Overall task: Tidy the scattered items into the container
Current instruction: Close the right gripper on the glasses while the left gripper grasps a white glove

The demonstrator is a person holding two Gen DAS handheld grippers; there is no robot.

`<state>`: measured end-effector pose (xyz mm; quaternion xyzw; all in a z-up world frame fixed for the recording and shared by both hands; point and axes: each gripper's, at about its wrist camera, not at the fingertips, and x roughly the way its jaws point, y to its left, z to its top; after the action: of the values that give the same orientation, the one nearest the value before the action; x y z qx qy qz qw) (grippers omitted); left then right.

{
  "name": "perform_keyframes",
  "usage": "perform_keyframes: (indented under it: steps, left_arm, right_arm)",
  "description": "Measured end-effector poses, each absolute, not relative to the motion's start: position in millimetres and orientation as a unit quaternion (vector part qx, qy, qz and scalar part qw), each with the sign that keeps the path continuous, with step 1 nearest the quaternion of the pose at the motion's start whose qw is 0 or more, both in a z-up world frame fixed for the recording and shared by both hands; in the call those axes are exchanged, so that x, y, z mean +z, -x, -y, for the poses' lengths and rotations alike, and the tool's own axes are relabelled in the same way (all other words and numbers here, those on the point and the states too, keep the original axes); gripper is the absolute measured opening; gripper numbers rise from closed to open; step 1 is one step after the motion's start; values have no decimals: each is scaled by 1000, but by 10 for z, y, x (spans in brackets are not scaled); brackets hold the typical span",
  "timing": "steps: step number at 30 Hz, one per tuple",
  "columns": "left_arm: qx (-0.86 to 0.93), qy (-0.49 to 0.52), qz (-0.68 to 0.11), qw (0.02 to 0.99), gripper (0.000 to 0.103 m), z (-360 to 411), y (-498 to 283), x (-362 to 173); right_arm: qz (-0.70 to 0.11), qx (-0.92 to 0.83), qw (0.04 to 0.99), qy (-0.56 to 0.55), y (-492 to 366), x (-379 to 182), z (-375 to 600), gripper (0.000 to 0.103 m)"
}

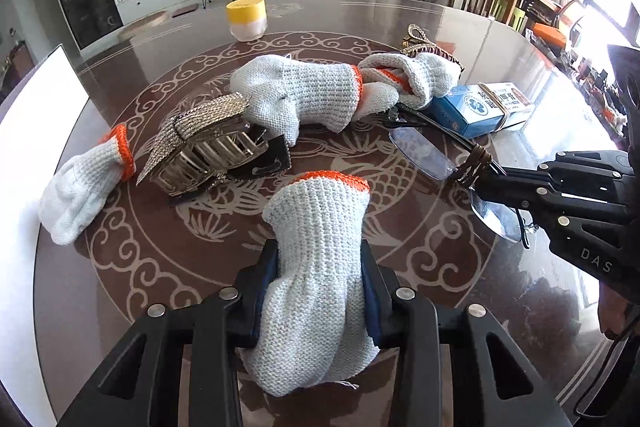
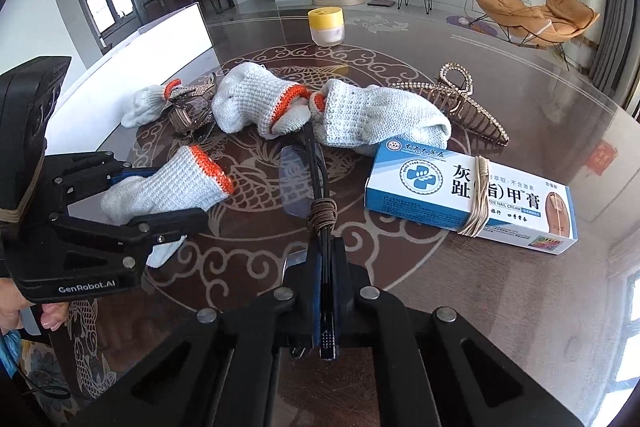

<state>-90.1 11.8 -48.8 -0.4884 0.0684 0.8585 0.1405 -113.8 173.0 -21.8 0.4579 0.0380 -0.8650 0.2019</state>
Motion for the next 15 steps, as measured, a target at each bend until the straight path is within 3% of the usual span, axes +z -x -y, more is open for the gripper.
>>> perform_keyframes:
  steps: [6, 12, 15]
  left_arm:
    - [870, 483, -58, 84, 37, 177, 445, -491]
    - [872, 485, -21, 56, 37, 541, 371, -550]
    - [874, 481, -21, 62, 39, 594, 350, -565]
  right_arm:
    - [-9, -840, 259, -477, 745, -62, -1633, 4]
    - [-76, -855, 221, -463, 406, -121, -1377, 4]
    - [-70, -864, 205, -455, 385, -207, -1360, 5]
